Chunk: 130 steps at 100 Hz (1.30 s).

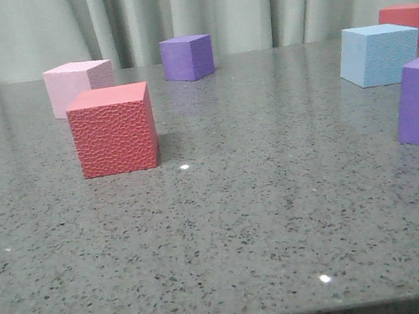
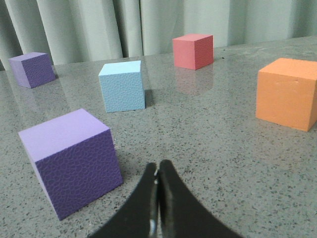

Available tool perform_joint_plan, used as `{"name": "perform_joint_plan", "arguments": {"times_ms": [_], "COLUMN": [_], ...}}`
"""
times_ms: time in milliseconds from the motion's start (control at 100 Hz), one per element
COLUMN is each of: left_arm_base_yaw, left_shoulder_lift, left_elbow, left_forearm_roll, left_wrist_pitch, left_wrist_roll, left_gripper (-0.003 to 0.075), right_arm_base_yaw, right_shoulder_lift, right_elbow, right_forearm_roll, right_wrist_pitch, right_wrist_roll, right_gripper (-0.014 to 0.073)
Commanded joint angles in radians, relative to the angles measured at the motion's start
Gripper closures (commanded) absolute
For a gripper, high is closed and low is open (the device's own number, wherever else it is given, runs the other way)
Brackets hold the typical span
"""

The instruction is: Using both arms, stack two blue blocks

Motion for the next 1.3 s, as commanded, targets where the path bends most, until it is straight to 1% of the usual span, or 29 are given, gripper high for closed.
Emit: {"name": "perform_joint_plan", "arguments": {"times_ms": [0, 790, 850, 910, 960, 1010, 1110, 1290], "left_arm_base_yaw": [0.002, 0.002, 0.002, 0.002, 0.002, 0.002, 0.002, 0.002], "left_shoulder_lift": [-0.034, -0.034, -0.034, -0.034, -0.034, -0.034, -0.03, 0.033], "left_elbow": [0.003, 0.003, 0.003, 0.003, -0.002, -0.015, -0.08, -0.259], "left_forearm_roll": [0.0, 0.0, 0.0, 0.0, 0.0, 0.0, 0.0, 0.0], "left_wrist_pitch": [-0.084, -0.09, -0.101, -0.119, -0.171, -0.195, -0.147, -0.006], "left_wrist_roll": [-0.002, -0.002, -0.002, -0.002, -0.002, -0.002, -0.002, -0.002], "left_gripper": [0.0739, 0.0739, 0.0739, 0.0739, 0.0739, 0.0739, 0.0739, 0.0739], "right_arm_base_yaw": [-0.006, -0.006, -0.006, -0.006, -0.006, -0.006, -0.003, -0.003], "right_shoulder_lift": [-0.022, -0.022, -0.022, -0.022, -0.02, -0.015, -0.012, -0.012], "right_elbow": [-0.018, -0.018, -0.018, -0.019, -0.019, -0.022, -0.055, -0.194], "right_forearm_roll": [-0.003, -0.011, -0.011, -0.011, -0.011, -0.011, -0.011, -0.012], "right_wrist_pitch": [-0.079, -0.084, -0.085, -0.119, -0.147, -0.166, -0.126, 0.026], "right_wrist_roll": [-0.007, -0.007, -0.007, -0.007, -0.007, -0.007, -0.007, -0.007], "right_gripper": [0.0706, 0.0706, 0.0706, 0.0706, 0.0706, 0.0706, 0.0706, 0.0699]}}
